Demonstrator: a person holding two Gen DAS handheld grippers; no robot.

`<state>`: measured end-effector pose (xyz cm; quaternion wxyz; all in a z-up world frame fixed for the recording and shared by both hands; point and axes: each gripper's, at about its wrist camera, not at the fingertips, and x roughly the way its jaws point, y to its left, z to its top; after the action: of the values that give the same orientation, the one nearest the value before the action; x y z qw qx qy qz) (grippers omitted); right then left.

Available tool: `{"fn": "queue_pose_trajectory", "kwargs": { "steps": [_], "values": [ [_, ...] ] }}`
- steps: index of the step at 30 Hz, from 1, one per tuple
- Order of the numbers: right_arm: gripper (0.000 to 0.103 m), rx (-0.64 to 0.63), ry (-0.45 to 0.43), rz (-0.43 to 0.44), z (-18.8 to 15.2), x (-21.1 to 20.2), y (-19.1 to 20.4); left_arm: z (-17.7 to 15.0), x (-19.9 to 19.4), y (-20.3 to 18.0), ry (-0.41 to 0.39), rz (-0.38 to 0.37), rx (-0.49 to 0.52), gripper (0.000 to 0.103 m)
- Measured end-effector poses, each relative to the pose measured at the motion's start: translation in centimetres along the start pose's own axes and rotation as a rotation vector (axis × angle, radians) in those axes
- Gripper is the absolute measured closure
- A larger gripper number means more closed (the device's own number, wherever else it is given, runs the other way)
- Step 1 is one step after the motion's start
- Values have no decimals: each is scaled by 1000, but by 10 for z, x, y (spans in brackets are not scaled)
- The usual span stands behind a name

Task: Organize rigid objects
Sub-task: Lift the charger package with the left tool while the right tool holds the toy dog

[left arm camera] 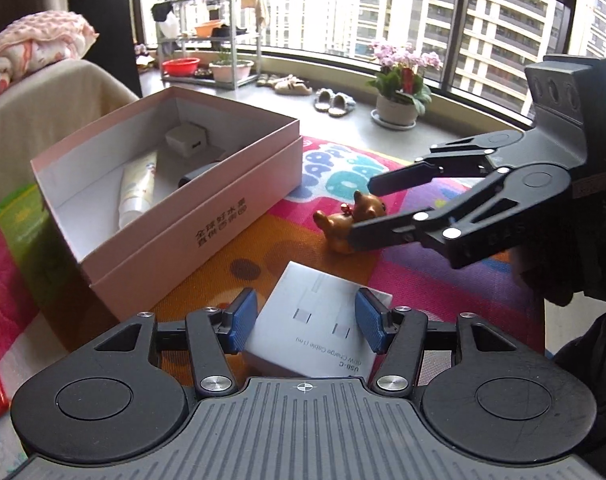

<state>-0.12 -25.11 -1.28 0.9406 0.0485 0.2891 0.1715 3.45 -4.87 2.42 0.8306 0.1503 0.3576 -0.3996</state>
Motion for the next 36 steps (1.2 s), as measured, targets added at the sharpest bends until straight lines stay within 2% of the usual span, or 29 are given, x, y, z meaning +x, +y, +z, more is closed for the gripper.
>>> {"fn": "queue_pose_trajectory", "kwargs": {
  "steps": [4, 9, 14, 18, 23, 26, 29, 32, 34, 36],
  "values": [
    [29, -92, 61, 100, -6, -12, 14, -15, -11, 4, -25, -13, -71, 44],
    [29, -232, 105, 88, -16, -13, 37, -26, -22, -2, -42, 13, -81, 43],
    [29, -165, 133, 54, -11, 6, 33, -28, -26, -20, -48, 96, -47, 39],
    [29, -174, 125, 37, -10, 11, 36, -28, -23, -27, -60, 133, -71, 35],
    [29, -157, 112, 34, -9, 8, 31, -26, -27, -35, -49, 187, -87, 37],
    [29, -135, 90, 6, -8, 4, 25, -24, -33, -51, -59, 240, -53, 37],
    [29, -111, 63, -19, -8, -2, 16, -24, -23, -64, -16, 249, -20, 37],
    [29, -70, 45, -32, -8, -6, 6, -26, -12, -74, -8, 267, 35, 25],
    [29, -42, 36, -37, -8, -8, 1, -24, -9, -75, 0, 233, 19, 9],
    [29, -19, 32, -36, -8, -8, -3, -24, -6, -76, -1, 213, 10, 5]
  ]
}}
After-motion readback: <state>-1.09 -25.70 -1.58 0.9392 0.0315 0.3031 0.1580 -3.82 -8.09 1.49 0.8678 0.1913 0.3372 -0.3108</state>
